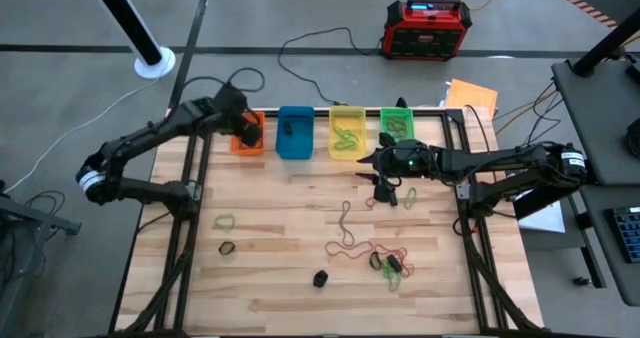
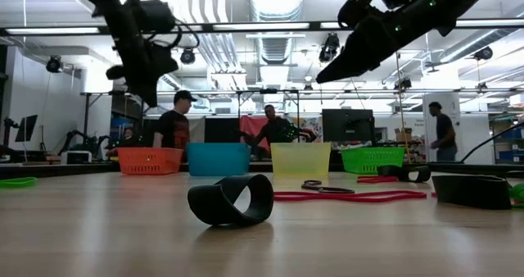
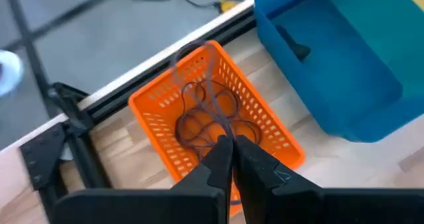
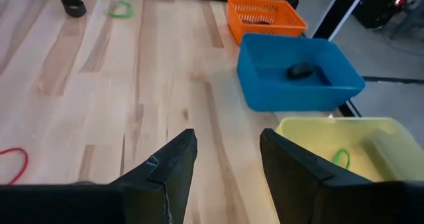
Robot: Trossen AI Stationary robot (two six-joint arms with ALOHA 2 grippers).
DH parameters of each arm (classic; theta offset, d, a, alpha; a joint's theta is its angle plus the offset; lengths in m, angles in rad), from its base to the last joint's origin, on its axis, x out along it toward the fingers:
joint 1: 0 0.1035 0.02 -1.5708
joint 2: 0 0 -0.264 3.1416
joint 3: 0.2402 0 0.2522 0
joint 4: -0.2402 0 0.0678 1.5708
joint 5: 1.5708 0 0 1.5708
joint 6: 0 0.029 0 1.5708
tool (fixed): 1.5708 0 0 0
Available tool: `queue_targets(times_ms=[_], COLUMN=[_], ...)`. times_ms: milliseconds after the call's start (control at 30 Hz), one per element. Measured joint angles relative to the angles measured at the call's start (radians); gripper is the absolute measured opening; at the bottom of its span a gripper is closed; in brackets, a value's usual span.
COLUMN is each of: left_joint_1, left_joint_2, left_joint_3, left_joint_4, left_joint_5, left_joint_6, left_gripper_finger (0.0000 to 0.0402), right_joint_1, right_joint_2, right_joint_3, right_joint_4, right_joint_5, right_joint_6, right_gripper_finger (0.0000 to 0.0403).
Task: Sort rubber bands into baskets
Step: Put the violet rubber band into the orange bin, then put the black rubber band into the blue bin
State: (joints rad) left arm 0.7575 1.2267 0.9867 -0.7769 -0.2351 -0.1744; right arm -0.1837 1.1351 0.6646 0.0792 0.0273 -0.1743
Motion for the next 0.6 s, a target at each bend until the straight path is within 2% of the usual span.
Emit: queue_targets(times_ms=[100, 300, 500, 600], left_joint_1=[0.052, 0.081, 0.081, 0.083], left_joint_2=[0.049, 0.160, 0.251, 0.274], left_joint_3=[0.000, 0.000, 0.000, 0.000], left_joint_4=[0.024, 0.046, 0.085, 0.081], left_joint_5=[0.072, 0.077, -0.065, -0.067], left_joint_6=[0.040, 0.084, 0.060, 0.060], left_gripper_finger=[0.0000, 0.0000, 0.0002, 0.0021], right_joint_1=[0.000, 0.000, 0.000, 0.000], right_joint_2=[0.000, 0.000, 0.000, 0.000], right_joint_3=[-0.017, -0.035, -0.038, -0.039], right_joint_4=[0.000, -0.001, -0.028, -0.033], right_joint_5=[0.000, 0.000, -0.001, -0.001], right_joint_6=[0.018, 0.061, 0.098, 0.104], right_gripper_finger=[0.0162, 0.0164, 0.0164, 0.0164])
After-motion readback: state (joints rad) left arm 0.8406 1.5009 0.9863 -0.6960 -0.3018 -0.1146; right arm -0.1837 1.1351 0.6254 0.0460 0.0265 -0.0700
